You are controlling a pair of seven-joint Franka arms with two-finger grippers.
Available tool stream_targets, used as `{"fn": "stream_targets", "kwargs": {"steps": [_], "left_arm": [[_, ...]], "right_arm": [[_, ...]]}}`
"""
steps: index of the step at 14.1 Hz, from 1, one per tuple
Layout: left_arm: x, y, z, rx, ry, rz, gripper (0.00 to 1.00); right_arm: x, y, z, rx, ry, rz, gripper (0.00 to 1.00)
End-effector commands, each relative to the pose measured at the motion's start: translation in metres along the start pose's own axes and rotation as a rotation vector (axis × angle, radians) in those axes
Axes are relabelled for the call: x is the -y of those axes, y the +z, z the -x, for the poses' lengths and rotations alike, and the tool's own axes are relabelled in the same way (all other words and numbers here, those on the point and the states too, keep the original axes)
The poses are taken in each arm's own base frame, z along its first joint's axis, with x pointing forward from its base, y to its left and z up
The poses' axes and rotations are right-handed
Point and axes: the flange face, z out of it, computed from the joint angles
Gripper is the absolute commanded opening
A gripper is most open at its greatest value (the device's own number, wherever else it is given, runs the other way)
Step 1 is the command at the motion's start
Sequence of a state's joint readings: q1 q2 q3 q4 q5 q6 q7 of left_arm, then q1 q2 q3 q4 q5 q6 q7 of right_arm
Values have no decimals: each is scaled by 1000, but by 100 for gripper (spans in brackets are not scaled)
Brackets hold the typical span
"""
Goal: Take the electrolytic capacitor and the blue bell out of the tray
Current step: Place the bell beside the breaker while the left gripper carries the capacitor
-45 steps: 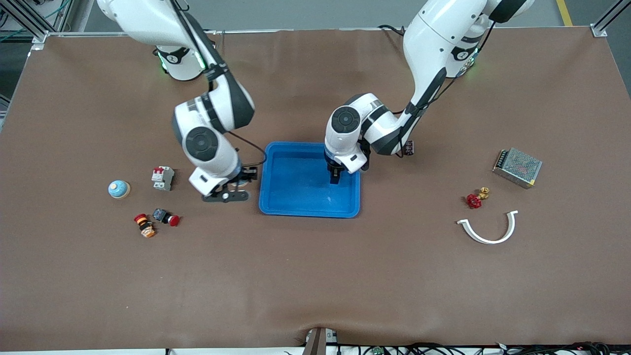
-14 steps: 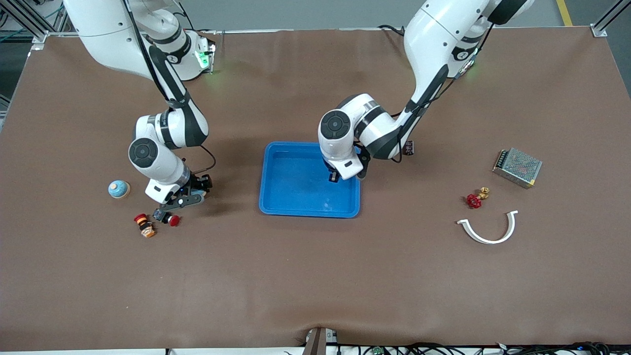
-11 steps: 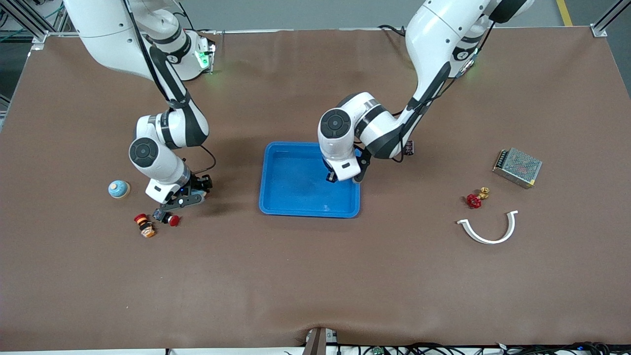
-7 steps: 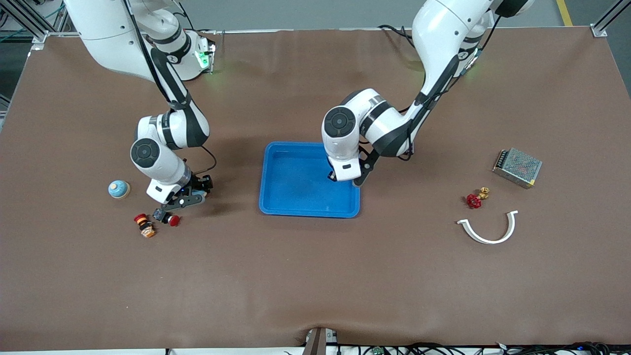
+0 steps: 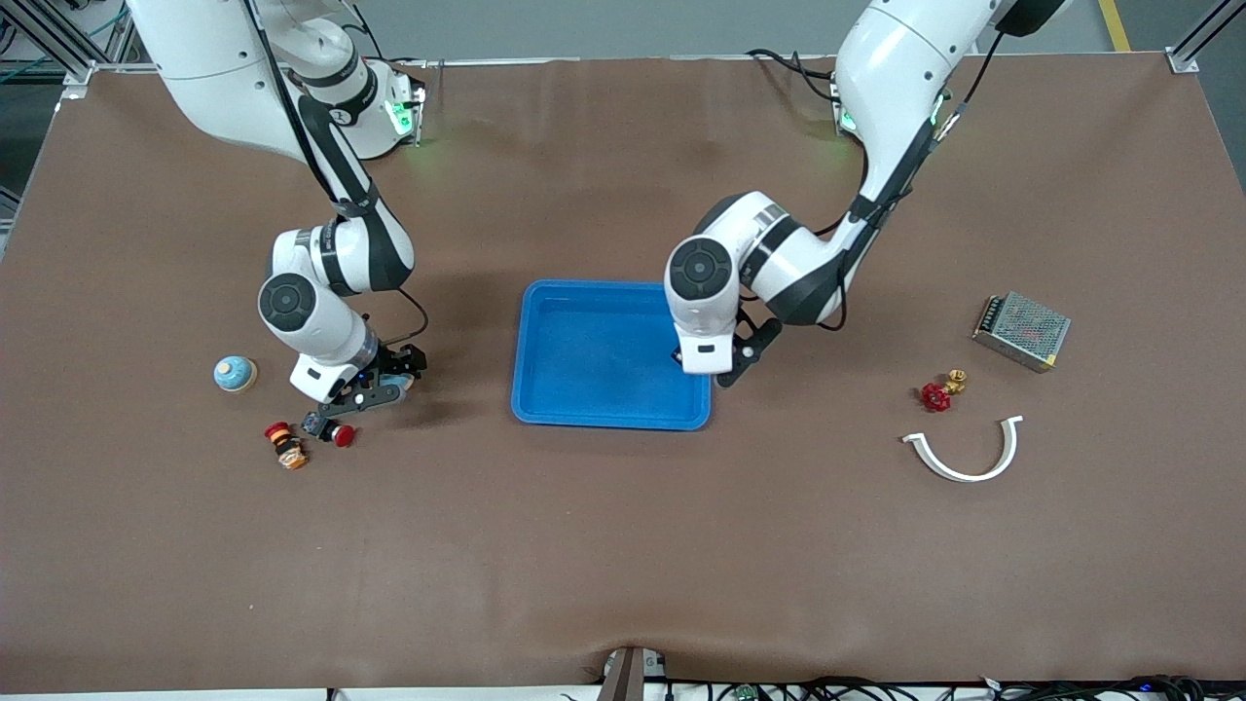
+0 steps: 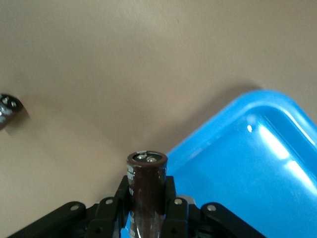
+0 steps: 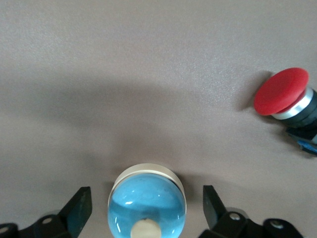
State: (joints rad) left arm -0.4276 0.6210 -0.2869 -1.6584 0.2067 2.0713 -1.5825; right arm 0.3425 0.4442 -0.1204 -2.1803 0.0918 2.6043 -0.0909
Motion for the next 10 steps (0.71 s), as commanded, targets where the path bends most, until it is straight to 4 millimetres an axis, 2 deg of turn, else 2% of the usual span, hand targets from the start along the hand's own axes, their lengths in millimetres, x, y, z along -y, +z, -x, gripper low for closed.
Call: {"fn": "stream_targets", "kwargs": {"steps": [1,2,3,7,10], "left_arm": [[9,1,-16,0,102,-20,0],[14,3,-18,3,166,-38,0],[18,3,-28,5,217,-59,0],[29,8,-32,14,425,-144,0],[38,19,-36,-25,528,-220,0]], "right_arm": [[7,-18,-2,-19,-11,-1,100],[8,-28,-4,-7,-12,-6,100],[10,-45,-8,16,-12,-14,100],[9,-140,-32,149,13,-41,100],[-18,-214,-38,183,35,-32,100]]}}
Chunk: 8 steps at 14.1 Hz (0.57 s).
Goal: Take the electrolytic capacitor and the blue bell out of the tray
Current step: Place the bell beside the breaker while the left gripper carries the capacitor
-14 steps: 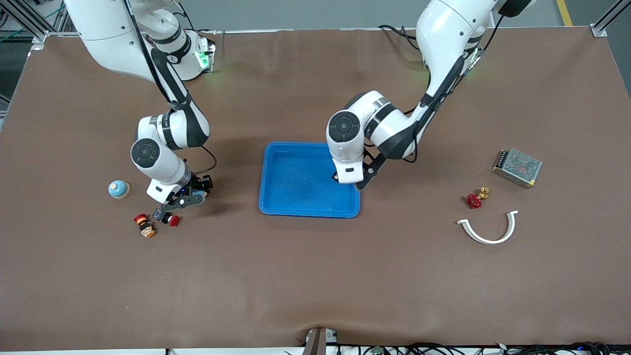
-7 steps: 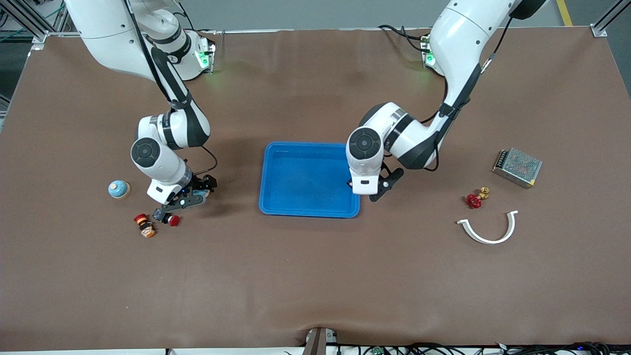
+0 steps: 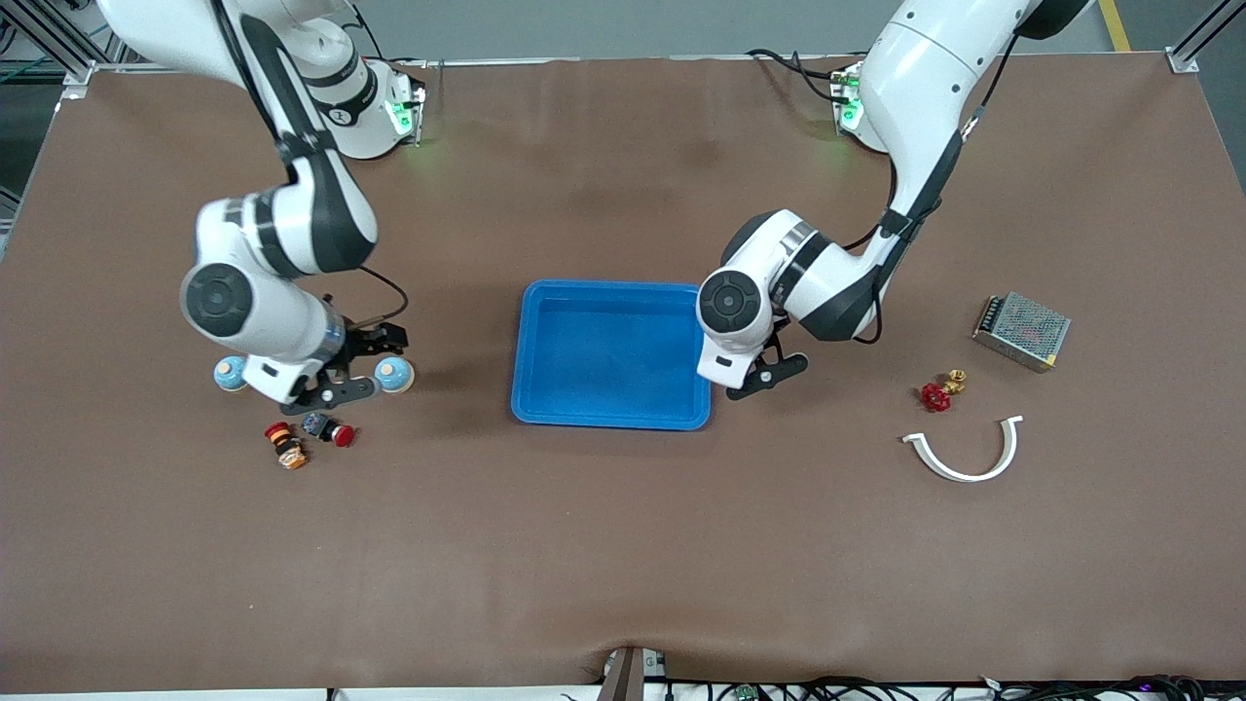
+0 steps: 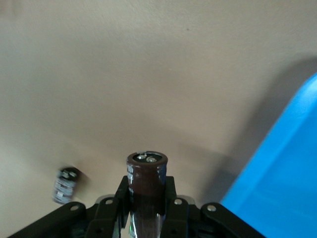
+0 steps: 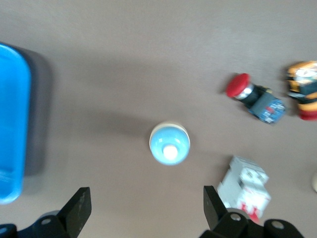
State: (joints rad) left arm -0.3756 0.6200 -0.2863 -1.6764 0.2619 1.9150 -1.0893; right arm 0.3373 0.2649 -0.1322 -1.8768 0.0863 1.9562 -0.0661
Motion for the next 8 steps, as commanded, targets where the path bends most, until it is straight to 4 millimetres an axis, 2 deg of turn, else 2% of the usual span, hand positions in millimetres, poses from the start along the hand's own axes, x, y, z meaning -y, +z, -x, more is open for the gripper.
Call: {"fn": "stream_targets", "kwargs": {"steps": [1,4,5,8], "left_arm": [[13,9,6,-46,77,-81,0],[22,33,9,-103,138,-170,0],[30,40,5,-123,156,-195,0],[59,40,-10,-153,226,-148,0]], "right_arm": [[-30,-60,8,29,36,49,100],[-39,-106,29,3,43,84,100],[-48,-118,36,3,60,80,100],[-68,-187,56,-17,92,73,100]]}}
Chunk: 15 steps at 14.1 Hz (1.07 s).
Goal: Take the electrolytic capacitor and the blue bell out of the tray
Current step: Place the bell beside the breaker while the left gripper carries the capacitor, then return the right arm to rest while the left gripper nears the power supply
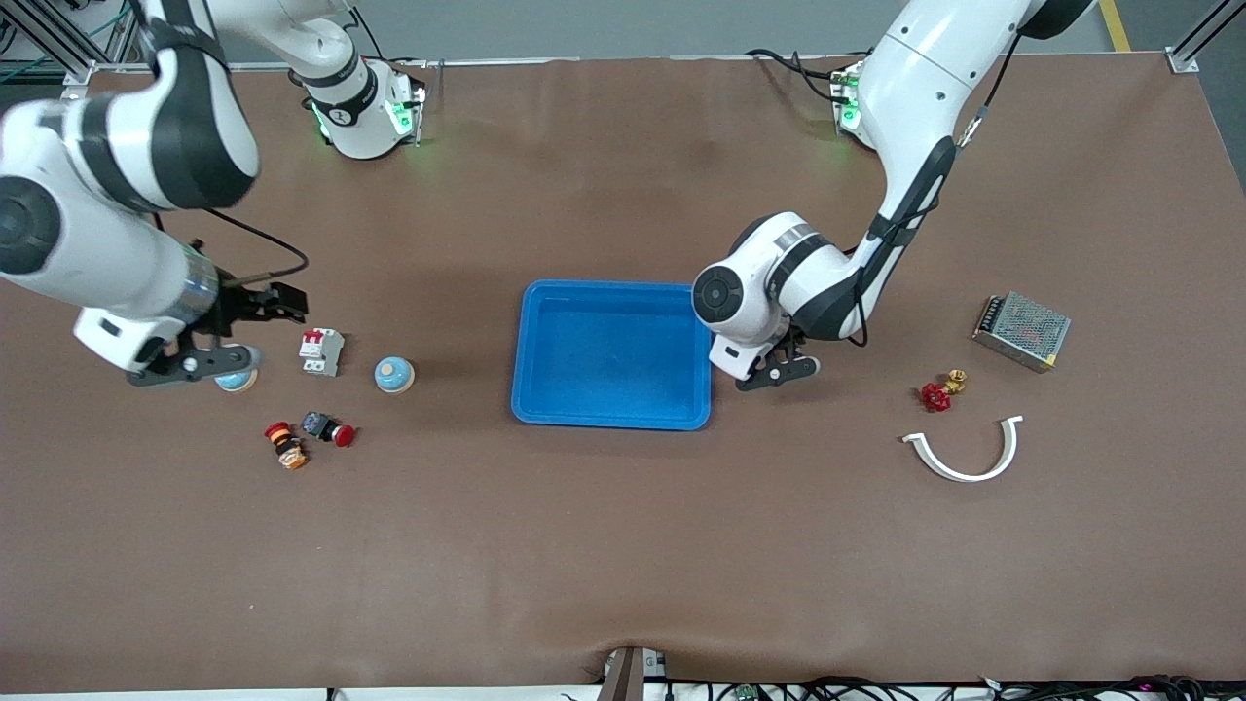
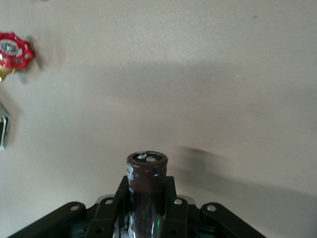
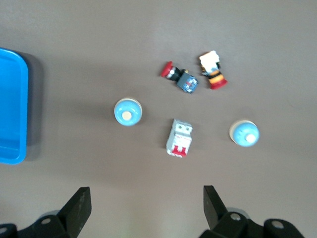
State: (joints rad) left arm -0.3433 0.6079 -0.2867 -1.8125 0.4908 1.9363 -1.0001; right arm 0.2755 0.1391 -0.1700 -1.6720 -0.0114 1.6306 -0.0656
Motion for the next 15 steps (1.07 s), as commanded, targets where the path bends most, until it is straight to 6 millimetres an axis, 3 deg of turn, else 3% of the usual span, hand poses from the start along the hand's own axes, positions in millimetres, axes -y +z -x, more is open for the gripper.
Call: {"fn": "stream_targets", "kwargs": {"steps": [1,2,4,5,7,10,13,15], "left_arm": [[38,-8,-9,-60,48,63,0],[44,-10,-16,-61,69,103,0],[73,-14,-44,-59,128,245,0],[90,-22,-56,-34,171,385,0],[119,-26,-69,-30,248,493,0],[117,-27,-69,-35,276,511,0],[112,-28,-68,-43,280,522,0],[103,-19,-59,-60,291,538,0]], "right_arm": [[-25,-63,21,-8,42,10,100],[-34,-79,28,-1,58,5,100],[-62,-101,47,15,76,-8,100],[-72,-112,52,-4,66,-9,100],[-91,-125,55,-47,101,-17,100],[-98,-127,55,-66,113,-12,100],[-117,-126,54,-100,142,-44,100],[-122,-126,53,-109,151,-43,100]]}}
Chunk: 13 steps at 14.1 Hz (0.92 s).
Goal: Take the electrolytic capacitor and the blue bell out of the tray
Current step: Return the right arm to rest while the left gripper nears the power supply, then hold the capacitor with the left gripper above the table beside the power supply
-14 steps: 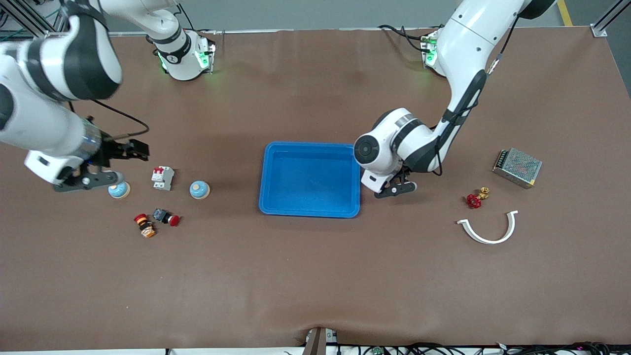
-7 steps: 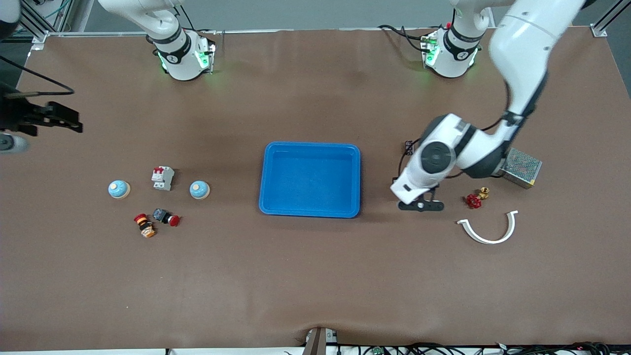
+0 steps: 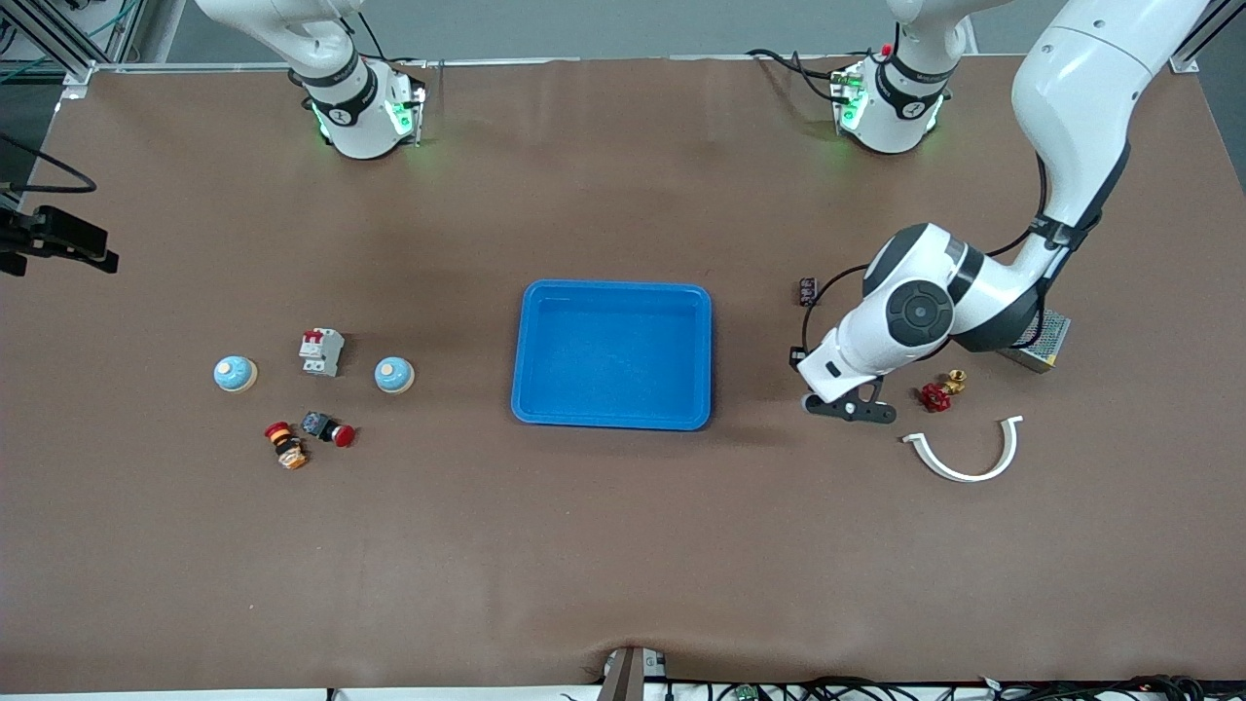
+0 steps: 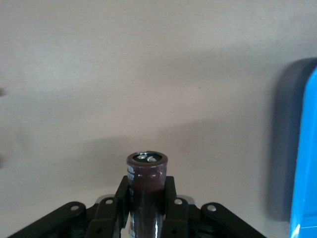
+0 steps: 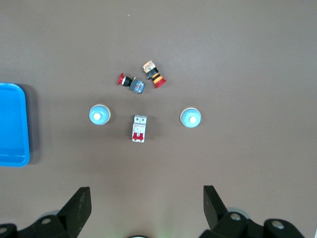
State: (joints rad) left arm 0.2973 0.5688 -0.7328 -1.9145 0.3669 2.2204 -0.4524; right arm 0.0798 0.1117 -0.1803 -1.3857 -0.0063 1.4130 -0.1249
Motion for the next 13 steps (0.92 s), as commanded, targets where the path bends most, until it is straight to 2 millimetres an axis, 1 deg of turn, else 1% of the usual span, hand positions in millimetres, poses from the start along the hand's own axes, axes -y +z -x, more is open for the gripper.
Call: {"fn": "stream_targets", "kwargs": {"steps": [1,2,3,8,10,11,12,13], "left_arm": [[-6,12,11,-26,11,30,0],[-7,13,13,-28,10,32,0],[-8,14,14,-32,11,22,0],[-4,29,28,-63,-50,-99,0],[-1,32,31,-65,-50,-113,0],[2,31,31,-73,-68,-111,0],[4,34,35,-78,-92,-104,0],[6,34,37,-98,-101,-93,0]], "right_arm": [[-9,-5,-2,-17,11,-18,100],[-19,-5,0,-17,27,-21,100],[-21,-5,0,-18,31,-26,100],[-21,-14,8,-28,30,-32,100],[-22,-17,13,-25,30,-35,100],[-19,-16,14,-18,25,-36,100],[-13,-15,13,-17,16,-35,100],[-7,-12,11,-10,6,-33,100]]}}
